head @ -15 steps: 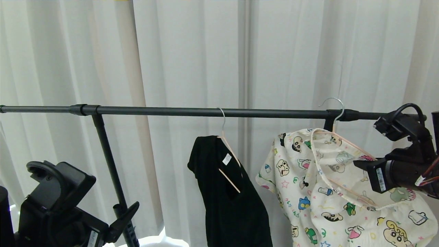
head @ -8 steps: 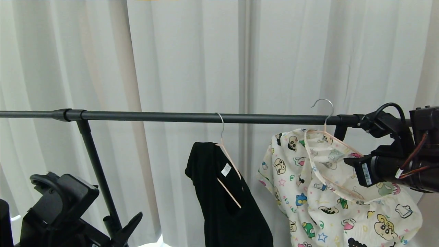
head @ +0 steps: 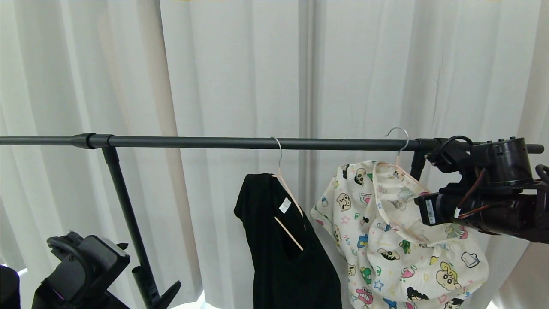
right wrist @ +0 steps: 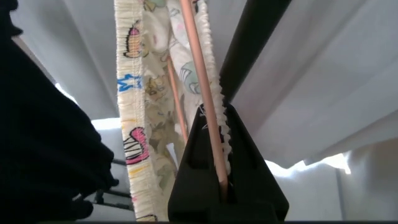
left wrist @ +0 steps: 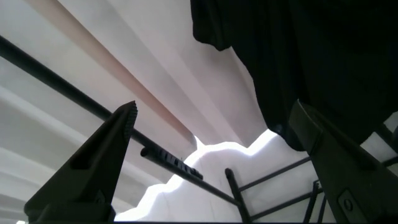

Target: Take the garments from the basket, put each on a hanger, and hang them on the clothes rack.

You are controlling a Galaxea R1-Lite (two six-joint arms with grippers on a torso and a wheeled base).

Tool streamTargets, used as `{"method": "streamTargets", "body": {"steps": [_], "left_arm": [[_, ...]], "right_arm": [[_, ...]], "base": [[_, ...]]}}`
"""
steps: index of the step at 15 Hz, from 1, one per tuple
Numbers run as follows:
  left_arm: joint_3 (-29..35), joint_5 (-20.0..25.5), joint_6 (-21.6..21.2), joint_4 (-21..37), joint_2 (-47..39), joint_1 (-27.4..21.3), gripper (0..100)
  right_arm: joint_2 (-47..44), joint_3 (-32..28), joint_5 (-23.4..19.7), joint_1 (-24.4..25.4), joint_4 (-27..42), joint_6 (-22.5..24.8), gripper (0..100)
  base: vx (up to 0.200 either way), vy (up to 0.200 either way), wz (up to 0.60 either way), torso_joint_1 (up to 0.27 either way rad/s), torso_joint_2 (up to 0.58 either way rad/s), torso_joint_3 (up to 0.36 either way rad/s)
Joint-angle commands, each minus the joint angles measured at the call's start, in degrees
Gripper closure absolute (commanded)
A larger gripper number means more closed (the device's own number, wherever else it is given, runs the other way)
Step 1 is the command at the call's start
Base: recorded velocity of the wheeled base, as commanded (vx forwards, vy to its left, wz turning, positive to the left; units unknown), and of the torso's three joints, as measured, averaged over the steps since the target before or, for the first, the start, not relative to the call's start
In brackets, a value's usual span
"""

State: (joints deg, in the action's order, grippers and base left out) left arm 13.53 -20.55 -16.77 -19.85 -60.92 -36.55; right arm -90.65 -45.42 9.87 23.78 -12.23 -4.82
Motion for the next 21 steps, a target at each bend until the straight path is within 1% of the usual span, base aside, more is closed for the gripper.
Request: {"method": "streamTargets", "body": {"steps": [1, 5, 10, 11, 13, 16, 18, 21], "left_arm": [[-0.1, -0.1, -0.6, 0.0, 0.0, 0.0, 0], [-0.2, -0.1, -1.3, 0.0, 0.2, 0.0, 0], [-0.2, -0.1, -1.3, 0.0, 0.3, 0.0, 0], [-0.2, -0.1, -1.3, 0.0, 0.3, 0.0, 0], [-0.3, -0.1, -1.2, 0.0, 0.3, 0.1, 0], [-0.7, -0.1, -1.2, 0.0, 1.1, 0.3, 0], [-0.9, -0.1, -1.2, 0.0, 2.3, 1.1, 0], [-1.1, -0.1, -1.0, 0.0, 4.1, 8.4, 0]], "right_arm": [[-1.0, 0.3, 0.1, 0.6, -0.2, 0.0, 100], [-0.8, 0.7, 0.1, 2.6, -0.2, 0.0, 100], [-0.8, 0.6, 0.2, 3.2, 0.1, 0.1, 100], [-0.8, 0.6, 0.8, 3.2, 0.0, 0.0, 0], [-0.4, 0.7, 2.9, 3.2, -0.1, 0.0, 0], [3.4, 0.6, 3.0, 3.2, 0.3, 0.0, 0], [7.9, 0.7, 3.0, 3.2, 2.8, -0.1, 0], [12.6, 0.4, 3.0, 3.1, 3.6, 0.0, 0]], "base": [[0.000, 0.000, 0.00, 0.000, 0.00, 0.000], [0.000, 0.000, 0.00, 0.000, 0.00, 0.000], [0.000, 0.000, 0.00, 0.000, 0.00, 0.000], [0.000, 0.000, 0.00, 0.000, 0.00, 0.000], [0.000, 0.000, 0.00, 0.000, 0.00, 0.000], [0.000, 0.000, 0.00, 0.000, 0.00, 0.000], [0.000, 0.000, 0.00, 0.000, 0.00, 0.000], [0.000, 0.000, 0.00, 0.000, 0.00, 0.000]]}}
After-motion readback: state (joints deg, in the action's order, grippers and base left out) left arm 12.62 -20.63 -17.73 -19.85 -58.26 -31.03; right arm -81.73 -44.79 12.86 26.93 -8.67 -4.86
